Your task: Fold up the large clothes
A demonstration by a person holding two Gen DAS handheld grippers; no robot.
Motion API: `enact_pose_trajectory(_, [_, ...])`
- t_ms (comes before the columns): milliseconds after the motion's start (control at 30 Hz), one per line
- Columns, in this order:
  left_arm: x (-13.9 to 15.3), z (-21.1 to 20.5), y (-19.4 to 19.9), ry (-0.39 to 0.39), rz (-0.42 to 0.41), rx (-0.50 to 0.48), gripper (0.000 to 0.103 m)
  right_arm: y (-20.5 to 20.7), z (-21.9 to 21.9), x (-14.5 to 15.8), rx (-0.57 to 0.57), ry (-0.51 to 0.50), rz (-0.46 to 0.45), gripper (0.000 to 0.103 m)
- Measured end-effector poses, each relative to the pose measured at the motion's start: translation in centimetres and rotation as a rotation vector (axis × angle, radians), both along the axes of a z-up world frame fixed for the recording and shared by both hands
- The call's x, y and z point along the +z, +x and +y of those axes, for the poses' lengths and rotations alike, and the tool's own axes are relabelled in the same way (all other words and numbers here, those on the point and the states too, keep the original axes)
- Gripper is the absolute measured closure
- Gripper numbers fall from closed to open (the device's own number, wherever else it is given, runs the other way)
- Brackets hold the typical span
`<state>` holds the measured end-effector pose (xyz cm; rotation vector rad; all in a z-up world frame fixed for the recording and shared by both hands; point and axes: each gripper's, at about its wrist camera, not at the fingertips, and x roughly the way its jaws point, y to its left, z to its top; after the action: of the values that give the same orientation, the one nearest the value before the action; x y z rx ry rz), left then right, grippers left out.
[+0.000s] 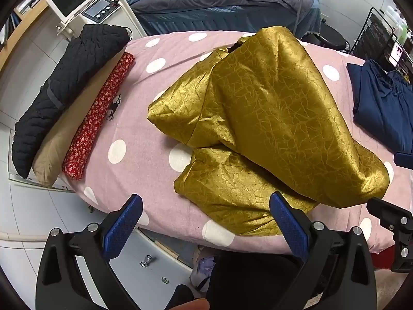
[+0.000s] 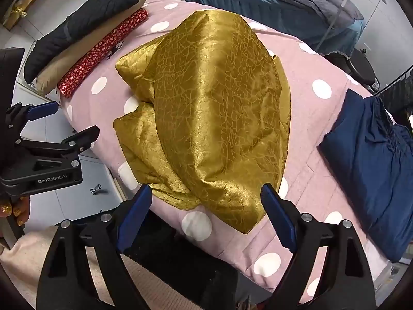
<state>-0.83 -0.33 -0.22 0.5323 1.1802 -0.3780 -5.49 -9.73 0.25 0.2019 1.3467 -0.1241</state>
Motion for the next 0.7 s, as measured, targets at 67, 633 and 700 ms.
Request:
enact_pose_trajectory(67, [0.02, 0.19, 0.37, -0.004, 0.006, 0.003, 0.007, 0.08, 0.10, -0.19, 0.002, -0.002, 0.006, 0.018])
enact_pose_trajectory(633, [-0.60, 0.03, 0.31, 0.000, 0.030, 0.000, 0.007, 0.24, 0.07, -0.60, 0.008, -0.004, 0.026, 0.018])
enact_pose_trajectory(700, [-0.66, 0.04, 0.35, 0.000, 0.034, 0.000, 0.007, 0.28, 0.05, -0.61, 0.010, -0.004, 0.025, 0.018])
